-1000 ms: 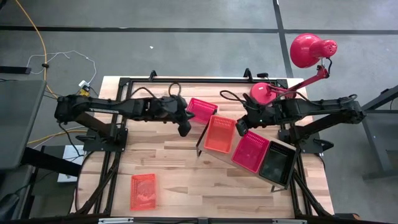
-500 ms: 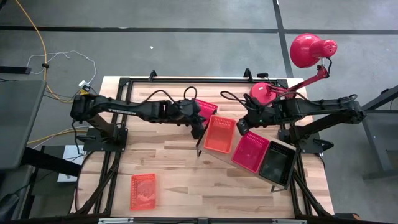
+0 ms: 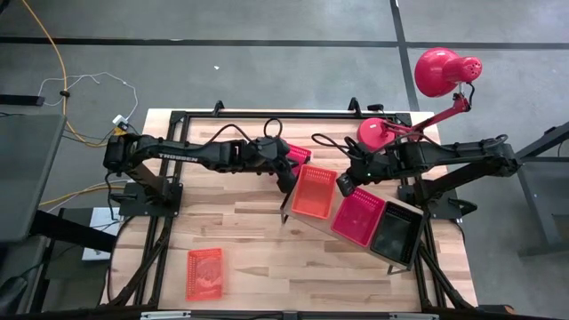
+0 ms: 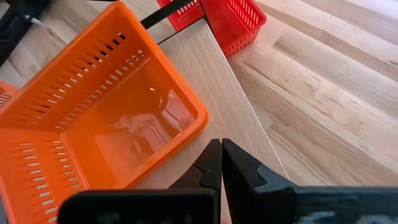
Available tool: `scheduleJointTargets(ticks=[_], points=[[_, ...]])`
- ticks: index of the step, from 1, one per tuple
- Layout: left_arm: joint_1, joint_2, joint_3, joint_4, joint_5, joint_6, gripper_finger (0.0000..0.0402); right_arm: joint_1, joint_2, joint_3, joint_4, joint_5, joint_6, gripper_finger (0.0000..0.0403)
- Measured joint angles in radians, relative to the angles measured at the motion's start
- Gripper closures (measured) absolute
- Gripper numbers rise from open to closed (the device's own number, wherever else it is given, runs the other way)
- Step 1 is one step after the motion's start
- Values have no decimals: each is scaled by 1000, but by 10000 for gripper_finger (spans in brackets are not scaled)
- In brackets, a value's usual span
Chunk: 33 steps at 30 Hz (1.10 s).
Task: Stack baskets on shelf by color
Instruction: Stack the top orange bin on the orange bin on the shelf
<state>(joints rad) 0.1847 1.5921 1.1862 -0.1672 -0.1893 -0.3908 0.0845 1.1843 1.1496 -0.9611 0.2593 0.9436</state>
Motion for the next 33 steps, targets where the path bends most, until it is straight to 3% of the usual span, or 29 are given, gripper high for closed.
scheduleJointTargets(ticks=[14, 33], points=[[-21, 51, -1, 59, 28, -66, 401, 0, 0, 0, 0, 35, -1, 403], [-20, 51, -1, 142, 93, -33, 401, 1, 0, 0, 0, 20, -9, 403]])
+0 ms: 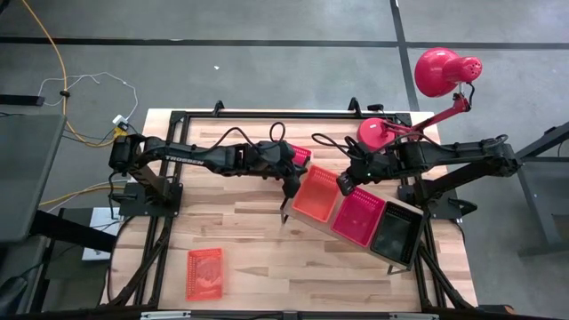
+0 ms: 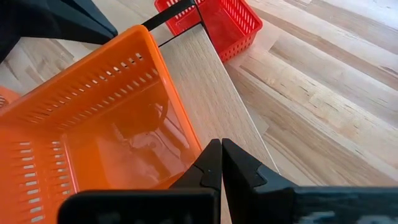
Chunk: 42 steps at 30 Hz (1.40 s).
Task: Stack baskets on shelf by color
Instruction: Stack the top orange bin on the orange bin on the shelf, then stack the orange bin on the orange bins on the shelf
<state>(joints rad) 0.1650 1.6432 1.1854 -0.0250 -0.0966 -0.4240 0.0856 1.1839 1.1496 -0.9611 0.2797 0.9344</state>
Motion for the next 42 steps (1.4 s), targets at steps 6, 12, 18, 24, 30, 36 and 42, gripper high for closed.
scheduleJointTargets(ticks=[6, 12, 18, 24, 30, 36, 42], points=[[2, -10, 0, -11, 9, 59, 401, 0, 0, 0, 0, 32, 0, 403], [40, -153, 0, -134, 10, 135, 401, 0, -18, 0, 0, 97, 0, 403], [31, -379, 0, -377, 8, 206, 401, 0, -39, 0, 21, 124, -1, 403], [-121, -553, 0, -566, 1, 129, 399, 0, -40, 0, 72, 137, -42, 403], [-393, -594, -1, -766, -166, -9, 367, 0, -40, 0, 106, 137, -71, 403], [-632, -566, 0, -925, -211, -187, 297, 0, -40, 0, 106, 137, -61, 403], [-817, -496, -38, -980, -181, -334, 220, 0, -40, 0, 105, 137, -52, 403]])
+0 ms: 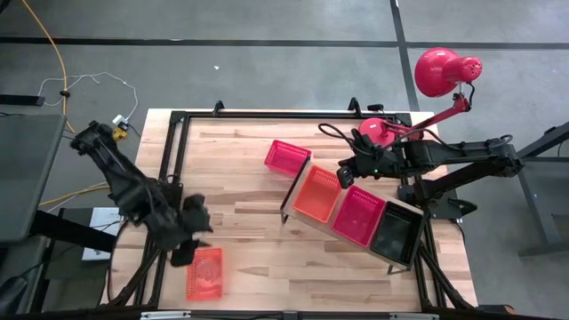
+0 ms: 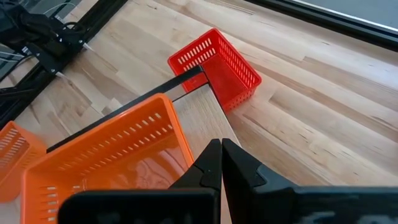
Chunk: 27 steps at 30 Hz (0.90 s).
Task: Stack baskets on shelf by color
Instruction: Stack the orange bin on the orange bins on the shelf
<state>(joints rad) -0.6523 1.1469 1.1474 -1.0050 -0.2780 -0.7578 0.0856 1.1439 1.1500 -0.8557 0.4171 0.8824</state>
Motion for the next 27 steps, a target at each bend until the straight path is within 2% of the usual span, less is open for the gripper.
scheduleJointTargets(ticks=[4, 8, 17, 21, 27], points=[[-85, 71, -46, -3, 18, -75, 185, 0, 0, 0, 0, 2, 3, 403], [-122, 151, -105, -2, 22, -130, 168, 0, 0, 0, 0, 13, 8, 403], [-111, 295, -217, 66, 94, -149, 165, 0, 0, 0, -1, 19, 8, 403], [-106, 328, -259, 146, 145, -149, 165, 0, 0, 0, -1, 19, 7, 403], [-105, 341, -310, 198, 147, -172, 167, 0, 0, 0, -2, 28, 7, 403]])
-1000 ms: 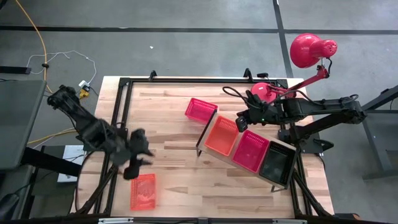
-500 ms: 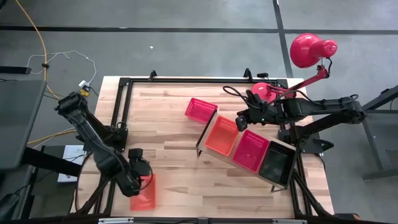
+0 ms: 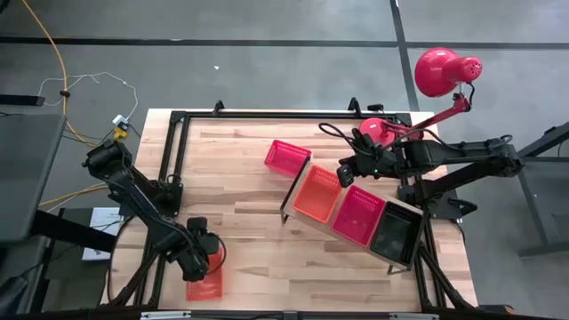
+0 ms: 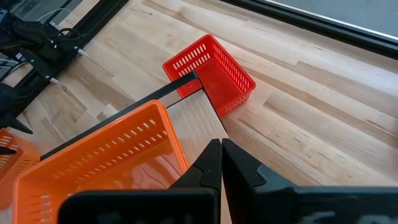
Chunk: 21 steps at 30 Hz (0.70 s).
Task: Stack baskets on shelf by color
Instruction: Stack the orange bin on the orange bins on the shelf
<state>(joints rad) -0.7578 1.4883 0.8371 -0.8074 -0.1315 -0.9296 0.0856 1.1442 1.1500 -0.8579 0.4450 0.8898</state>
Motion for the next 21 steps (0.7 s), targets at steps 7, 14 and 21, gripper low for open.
scheduleJointTargets(ticks=[7, 14, 21], points=[[0, 0, -19, 1, -7, -5, 242, 0, 0, 0, -7, 1, 0, 403], [18, -2, -19, 7, 107, 68, 390, 0, 0, 0, -9, 1, 0, 403], [92, -88, 38, -73, 86, 148, 399, 0, 0, 0, 6, 2, -3, 403]])
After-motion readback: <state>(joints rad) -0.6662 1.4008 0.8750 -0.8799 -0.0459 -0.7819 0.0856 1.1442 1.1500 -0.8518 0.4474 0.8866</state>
